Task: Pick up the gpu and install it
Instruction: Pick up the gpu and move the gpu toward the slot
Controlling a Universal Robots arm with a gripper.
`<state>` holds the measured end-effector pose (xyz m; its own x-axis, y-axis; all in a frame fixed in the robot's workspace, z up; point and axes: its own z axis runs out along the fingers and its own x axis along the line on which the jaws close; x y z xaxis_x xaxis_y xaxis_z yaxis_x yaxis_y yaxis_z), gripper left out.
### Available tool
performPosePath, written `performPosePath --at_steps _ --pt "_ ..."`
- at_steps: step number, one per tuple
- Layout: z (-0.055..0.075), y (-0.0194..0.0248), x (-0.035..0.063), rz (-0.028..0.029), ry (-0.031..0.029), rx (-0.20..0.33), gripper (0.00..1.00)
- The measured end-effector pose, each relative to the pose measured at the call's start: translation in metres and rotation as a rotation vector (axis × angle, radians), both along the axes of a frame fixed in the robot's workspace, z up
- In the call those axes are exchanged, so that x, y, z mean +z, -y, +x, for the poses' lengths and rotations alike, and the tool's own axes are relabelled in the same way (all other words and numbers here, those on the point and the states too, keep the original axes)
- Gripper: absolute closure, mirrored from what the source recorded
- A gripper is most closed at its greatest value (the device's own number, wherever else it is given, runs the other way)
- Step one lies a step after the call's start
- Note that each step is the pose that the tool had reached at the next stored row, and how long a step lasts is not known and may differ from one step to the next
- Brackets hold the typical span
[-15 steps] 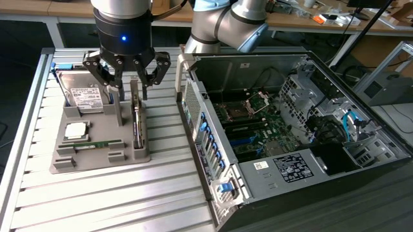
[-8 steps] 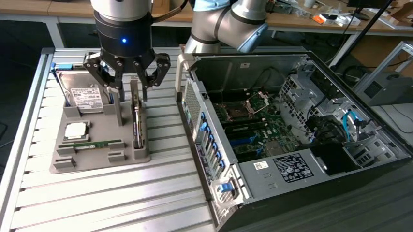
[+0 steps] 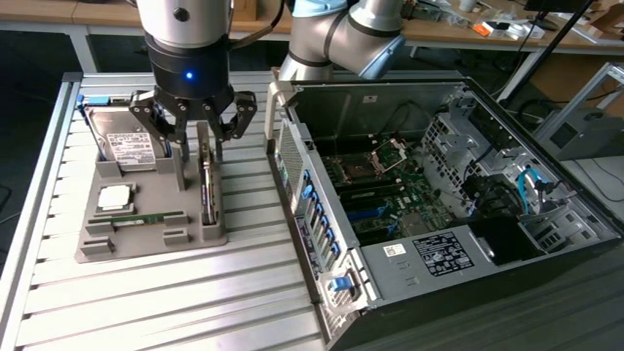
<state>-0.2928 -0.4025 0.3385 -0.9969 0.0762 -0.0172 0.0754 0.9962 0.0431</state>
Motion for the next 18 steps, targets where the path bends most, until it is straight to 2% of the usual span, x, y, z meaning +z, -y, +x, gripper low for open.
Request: performPosePath --at_steps 18 --pt "0.000 0.0000 -0.0168 0.0000 0.0000 0.000 0.52"
